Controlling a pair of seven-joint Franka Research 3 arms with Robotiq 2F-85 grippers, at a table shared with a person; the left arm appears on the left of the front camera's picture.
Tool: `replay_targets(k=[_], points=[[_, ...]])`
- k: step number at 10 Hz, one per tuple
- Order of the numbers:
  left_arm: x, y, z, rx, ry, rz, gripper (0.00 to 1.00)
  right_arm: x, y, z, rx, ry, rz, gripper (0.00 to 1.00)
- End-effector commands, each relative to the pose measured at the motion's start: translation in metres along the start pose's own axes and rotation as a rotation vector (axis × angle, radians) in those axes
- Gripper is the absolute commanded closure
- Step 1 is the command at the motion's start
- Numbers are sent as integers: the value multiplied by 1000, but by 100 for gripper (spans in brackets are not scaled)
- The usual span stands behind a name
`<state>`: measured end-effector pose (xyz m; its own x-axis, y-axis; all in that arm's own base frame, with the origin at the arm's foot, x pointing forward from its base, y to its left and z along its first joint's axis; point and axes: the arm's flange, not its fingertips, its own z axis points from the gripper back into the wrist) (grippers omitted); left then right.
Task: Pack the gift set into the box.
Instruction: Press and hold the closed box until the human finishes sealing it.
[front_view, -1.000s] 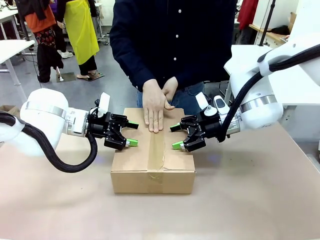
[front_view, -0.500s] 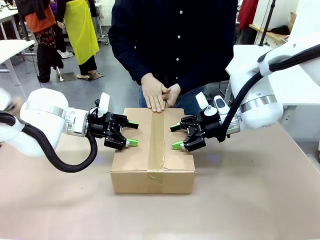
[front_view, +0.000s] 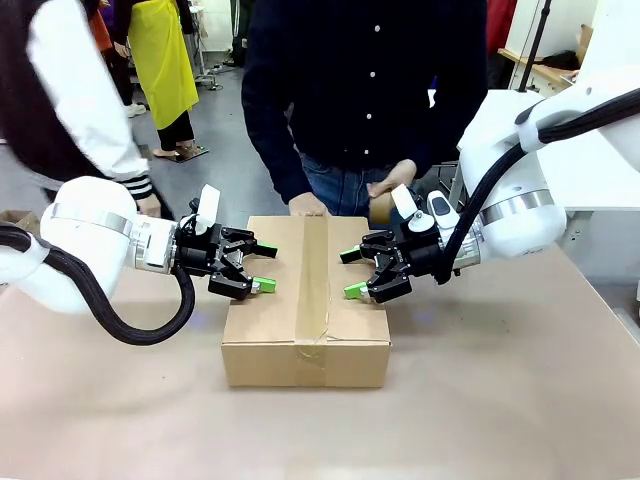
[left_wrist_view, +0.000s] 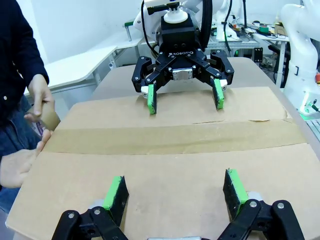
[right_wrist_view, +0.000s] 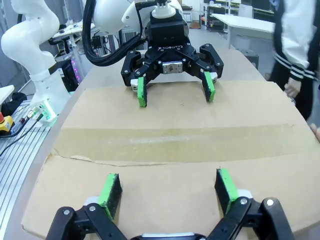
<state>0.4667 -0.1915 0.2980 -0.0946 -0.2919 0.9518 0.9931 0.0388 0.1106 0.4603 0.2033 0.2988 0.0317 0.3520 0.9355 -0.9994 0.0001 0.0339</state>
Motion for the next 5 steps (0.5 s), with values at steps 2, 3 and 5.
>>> replay_targets(k=[2,3,5], points=[[-2,-1,0,0,5,6,0,-2,0,-1,-4,3,2,0],[-2,-1,0,0,5,6,0,-2,0,-1,-4,3,2,0],[-2,-1,0,0,5,6,0,-2,0,-1,-4,3,2,0]])
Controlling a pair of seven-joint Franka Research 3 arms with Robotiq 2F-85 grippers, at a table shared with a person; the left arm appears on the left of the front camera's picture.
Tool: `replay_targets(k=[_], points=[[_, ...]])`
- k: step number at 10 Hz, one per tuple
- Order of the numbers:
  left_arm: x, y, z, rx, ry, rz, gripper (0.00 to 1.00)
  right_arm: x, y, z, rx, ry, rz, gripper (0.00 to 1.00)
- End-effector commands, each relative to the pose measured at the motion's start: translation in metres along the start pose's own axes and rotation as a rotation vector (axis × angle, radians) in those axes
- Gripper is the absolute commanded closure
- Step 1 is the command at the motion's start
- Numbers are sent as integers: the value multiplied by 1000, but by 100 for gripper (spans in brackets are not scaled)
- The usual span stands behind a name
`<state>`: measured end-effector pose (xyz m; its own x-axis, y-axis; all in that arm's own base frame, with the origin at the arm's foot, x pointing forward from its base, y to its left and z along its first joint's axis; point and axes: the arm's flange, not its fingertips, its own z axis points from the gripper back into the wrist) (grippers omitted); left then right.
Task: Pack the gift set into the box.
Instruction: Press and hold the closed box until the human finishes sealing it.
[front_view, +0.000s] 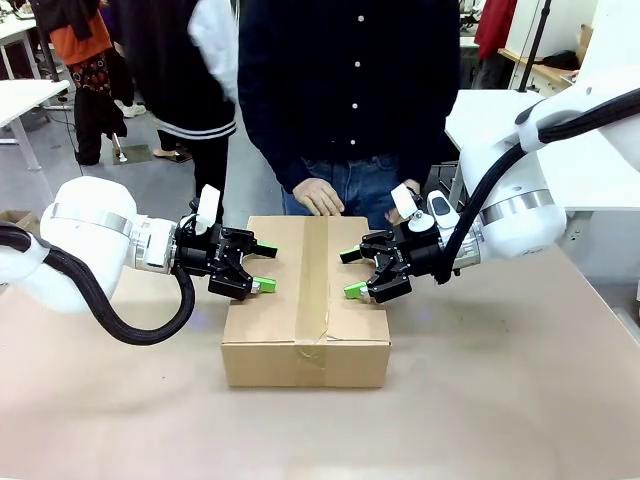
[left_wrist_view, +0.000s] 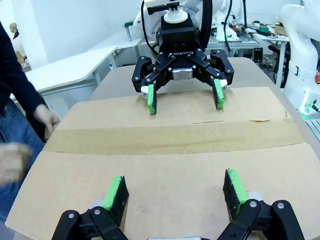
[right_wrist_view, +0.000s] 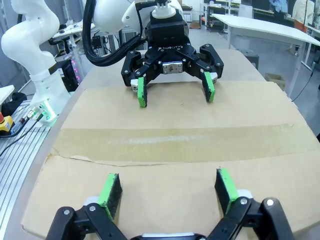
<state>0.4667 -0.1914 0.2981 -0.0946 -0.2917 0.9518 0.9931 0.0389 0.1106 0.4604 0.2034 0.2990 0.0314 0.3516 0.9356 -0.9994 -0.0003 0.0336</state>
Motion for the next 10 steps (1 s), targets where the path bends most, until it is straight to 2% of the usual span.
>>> replay_targets(k=[1,5,6,7,8,9,10], points=[[-2,-1,0,0,5,6,0,-2,1,0,-4,3,2,0],[-2,-1,0,0,5,6,0,0,0,0,0,0,0,0],[0,0,0,0,0,0,0,-5,-14,-19,106,-55,-69,0],[23,-9,32,24,-38,-72,0,16,-3,6,100,-94,-5,0],[44,-22,80,31,-107,-112,0,34,12,58,32,-154,-3,0],[53,-42,132,126,-164,-181,0,40,34,116,-51,-212,-11,0],[44,-67,176,227,-180,-221,0,29,63,174,-147,-255,-13,0]])
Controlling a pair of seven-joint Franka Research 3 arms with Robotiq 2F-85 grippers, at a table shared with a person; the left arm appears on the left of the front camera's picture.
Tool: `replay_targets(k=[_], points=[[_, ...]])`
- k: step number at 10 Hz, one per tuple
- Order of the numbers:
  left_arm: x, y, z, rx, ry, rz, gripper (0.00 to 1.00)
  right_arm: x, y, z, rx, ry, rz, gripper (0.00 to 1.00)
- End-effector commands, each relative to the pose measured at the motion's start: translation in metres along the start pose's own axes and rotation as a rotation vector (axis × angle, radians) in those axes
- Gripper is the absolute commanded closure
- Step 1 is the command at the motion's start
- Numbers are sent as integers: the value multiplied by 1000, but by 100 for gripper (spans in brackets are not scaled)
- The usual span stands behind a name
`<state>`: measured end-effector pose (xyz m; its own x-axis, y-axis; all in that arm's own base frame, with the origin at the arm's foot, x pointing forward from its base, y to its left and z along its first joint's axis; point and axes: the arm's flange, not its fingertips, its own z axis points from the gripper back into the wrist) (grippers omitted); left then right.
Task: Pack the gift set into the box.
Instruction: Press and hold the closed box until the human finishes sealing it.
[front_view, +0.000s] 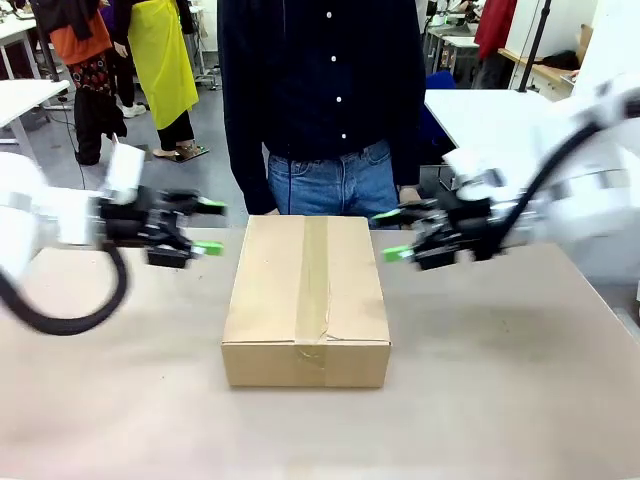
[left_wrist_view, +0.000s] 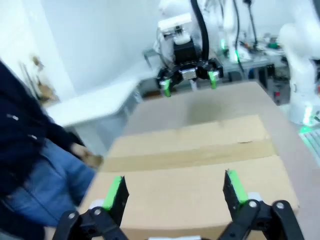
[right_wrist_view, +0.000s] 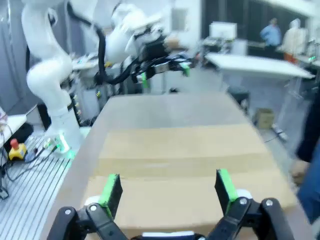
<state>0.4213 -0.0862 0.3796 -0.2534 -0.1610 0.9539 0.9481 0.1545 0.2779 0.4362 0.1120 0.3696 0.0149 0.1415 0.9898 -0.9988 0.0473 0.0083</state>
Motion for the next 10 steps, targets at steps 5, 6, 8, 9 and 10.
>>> replay_targets(k=[5,6,8,9,10], points=[[9,-14,130,215,-58,-40,0,-13,63,165,-328,-135,-32,0],[9,-14,130,215,-58,-40,0,-13,63,165,-328,-135,-32,0],[9,-14,130,215,-58,-40,0,-13,63,165,-328,-135,-32,0],[9,-14,130,215,-58,-40,0,-13,63,165,-328,-135,-32,0],[9,-14,130,215,-58,-40,0,-13,63,165,-328,-135,-32,0]])
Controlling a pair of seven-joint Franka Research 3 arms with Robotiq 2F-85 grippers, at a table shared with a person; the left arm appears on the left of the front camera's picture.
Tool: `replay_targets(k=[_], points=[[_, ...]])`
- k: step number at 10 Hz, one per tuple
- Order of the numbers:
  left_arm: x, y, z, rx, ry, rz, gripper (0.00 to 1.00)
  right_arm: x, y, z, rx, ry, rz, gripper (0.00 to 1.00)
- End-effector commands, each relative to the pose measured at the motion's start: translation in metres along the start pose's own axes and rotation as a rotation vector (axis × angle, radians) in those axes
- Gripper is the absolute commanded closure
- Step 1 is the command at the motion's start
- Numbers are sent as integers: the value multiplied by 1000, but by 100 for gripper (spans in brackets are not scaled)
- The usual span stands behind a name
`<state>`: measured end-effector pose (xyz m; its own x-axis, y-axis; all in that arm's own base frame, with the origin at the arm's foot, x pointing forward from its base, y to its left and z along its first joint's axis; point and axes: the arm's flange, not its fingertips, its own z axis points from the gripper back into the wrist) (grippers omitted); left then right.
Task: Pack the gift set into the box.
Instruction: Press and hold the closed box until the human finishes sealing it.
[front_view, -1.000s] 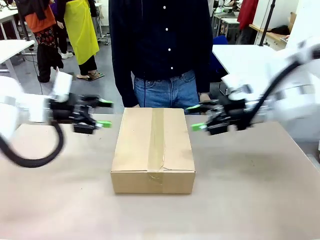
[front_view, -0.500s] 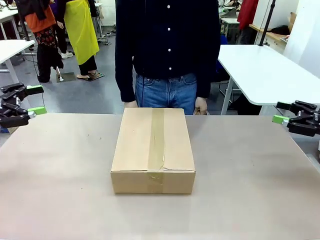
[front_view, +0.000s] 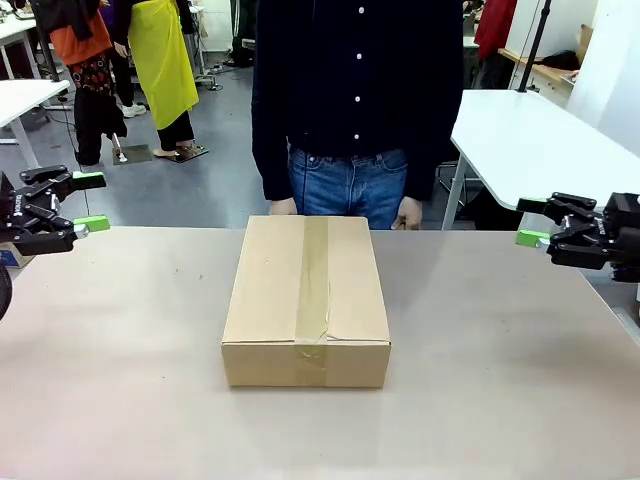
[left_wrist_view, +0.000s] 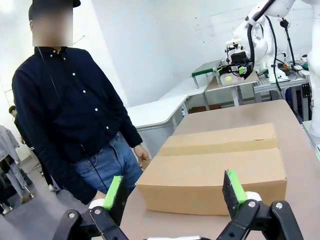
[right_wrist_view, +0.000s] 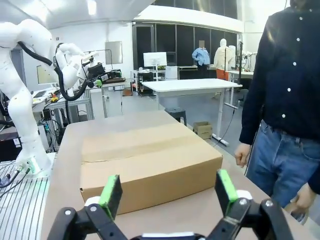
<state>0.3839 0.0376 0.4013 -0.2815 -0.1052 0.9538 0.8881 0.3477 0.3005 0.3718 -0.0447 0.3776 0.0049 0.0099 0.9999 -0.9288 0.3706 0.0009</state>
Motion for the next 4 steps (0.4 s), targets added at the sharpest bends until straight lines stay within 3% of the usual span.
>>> replay_targets(k=[1,4], points=[[-2,-4,1,11,0,-28,0,3,4,7,3,0,-14,0],[-2,-4,1,11,0,-28,0,3,4,7,3,0,-14,0]])
